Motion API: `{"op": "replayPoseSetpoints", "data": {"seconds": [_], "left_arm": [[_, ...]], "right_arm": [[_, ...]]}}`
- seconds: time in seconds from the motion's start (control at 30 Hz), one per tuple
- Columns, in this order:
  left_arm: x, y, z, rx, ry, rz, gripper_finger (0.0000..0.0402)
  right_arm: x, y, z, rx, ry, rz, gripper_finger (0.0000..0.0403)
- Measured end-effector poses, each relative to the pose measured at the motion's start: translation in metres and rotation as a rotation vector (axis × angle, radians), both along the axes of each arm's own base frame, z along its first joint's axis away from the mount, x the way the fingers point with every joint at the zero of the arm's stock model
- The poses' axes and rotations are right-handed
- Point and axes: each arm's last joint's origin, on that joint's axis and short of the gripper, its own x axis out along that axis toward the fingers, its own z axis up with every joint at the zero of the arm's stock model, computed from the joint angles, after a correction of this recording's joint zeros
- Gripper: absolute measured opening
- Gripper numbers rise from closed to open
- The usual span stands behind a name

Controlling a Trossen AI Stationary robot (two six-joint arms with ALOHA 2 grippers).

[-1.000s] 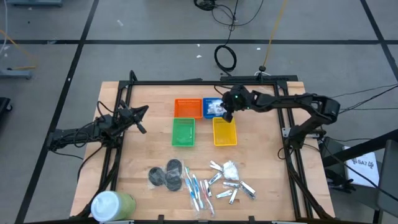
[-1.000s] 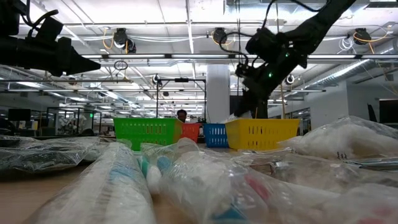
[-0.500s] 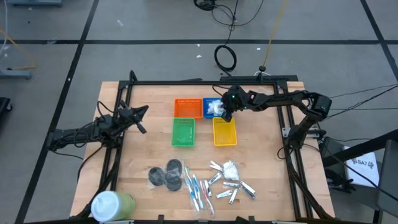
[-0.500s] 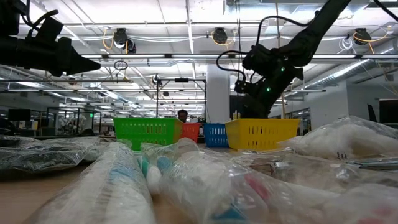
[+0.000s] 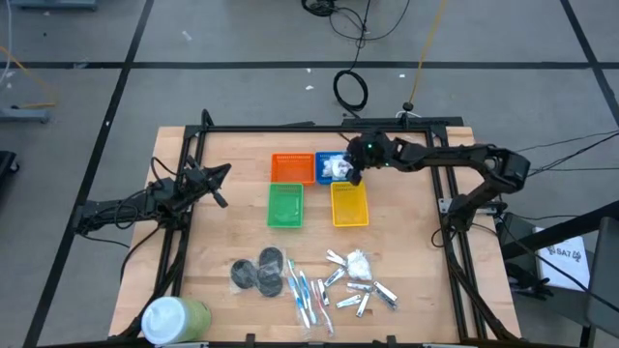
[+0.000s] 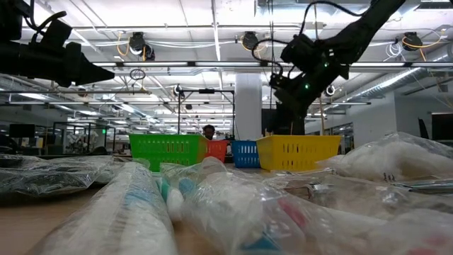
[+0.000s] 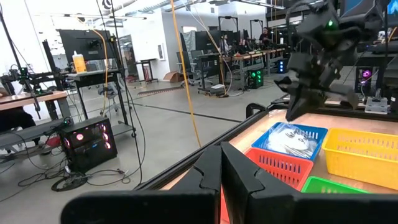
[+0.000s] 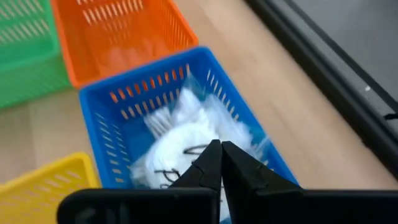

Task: Pick & Place Travel size toiletries
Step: Put the white vanity pack into the blue bin

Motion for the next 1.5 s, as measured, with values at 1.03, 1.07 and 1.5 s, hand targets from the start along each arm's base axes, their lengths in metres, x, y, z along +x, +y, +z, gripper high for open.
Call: {"op": "replayPoseSetpoints", "data": {"seconds": [1.03,1.07,1.5], "left_arm": [[0.000,0.000,0.000,0.000,0.000,0.000,0.0001],[0.000,0.000,0.000,0.000,0.000,0.000,0.0001],[0.000,0.000,0.000,0.000,0.000,0.000,0.0001]], "right_arm": [[-0.014,0.238,0.038,0.207,0.032,0.812,0.0192],[-0.018,0.243,0.035,0.203,0.085,0.786,0.0204],[-0.042,0.276,0.012,0.136,0.097,0.633,0.0250]]}}
